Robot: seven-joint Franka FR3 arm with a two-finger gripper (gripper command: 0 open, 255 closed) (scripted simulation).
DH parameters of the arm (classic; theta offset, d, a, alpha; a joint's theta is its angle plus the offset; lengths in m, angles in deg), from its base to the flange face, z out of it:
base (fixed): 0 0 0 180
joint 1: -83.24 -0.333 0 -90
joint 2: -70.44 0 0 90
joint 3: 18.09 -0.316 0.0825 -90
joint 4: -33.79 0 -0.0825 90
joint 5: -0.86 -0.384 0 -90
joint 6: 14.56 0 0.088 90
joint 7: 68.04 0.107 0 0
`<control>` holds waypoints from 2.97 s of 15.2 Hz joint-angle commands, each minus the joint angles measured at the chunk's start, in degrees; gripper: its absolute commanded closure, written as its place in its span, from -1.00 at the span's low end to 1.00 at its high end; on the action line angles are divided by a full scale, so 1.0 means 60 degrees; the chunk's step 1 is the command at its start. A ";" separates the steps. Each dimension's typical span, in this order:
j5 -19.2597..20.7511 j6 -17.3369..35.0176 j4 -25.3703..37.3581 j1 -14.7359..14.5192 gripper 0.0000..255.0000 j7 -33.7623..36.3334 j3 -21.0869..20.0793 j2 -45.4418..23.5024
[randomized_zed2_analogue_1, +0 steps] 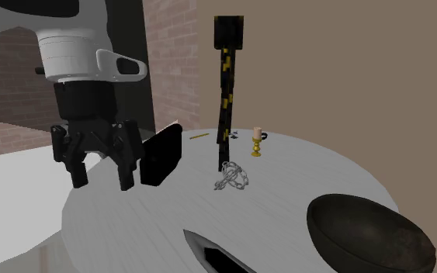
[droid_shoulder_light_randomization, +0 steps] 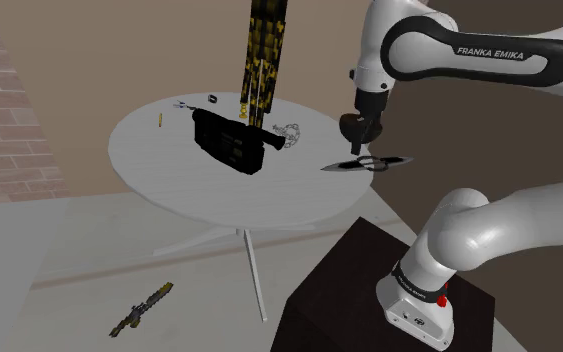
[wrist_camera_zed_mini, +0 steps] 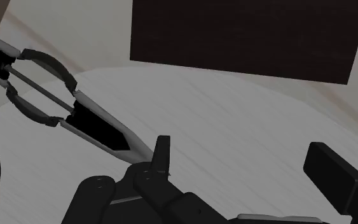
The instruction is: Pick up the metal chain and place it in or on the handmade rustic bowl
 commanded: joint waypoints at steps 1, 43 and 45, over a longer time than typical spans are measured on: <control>0.0000 0.0000 0.0000 0.0000 -1.00 0.0000 0.0000 0.0000; -0.1397 0.7474 0.5088 0.0474 -1.00 -0.3448 0.1814 -0.9334; -0.1397 0.7474 0.5088 0.0474 -1.00 -0.3448 0.1814 -0.9334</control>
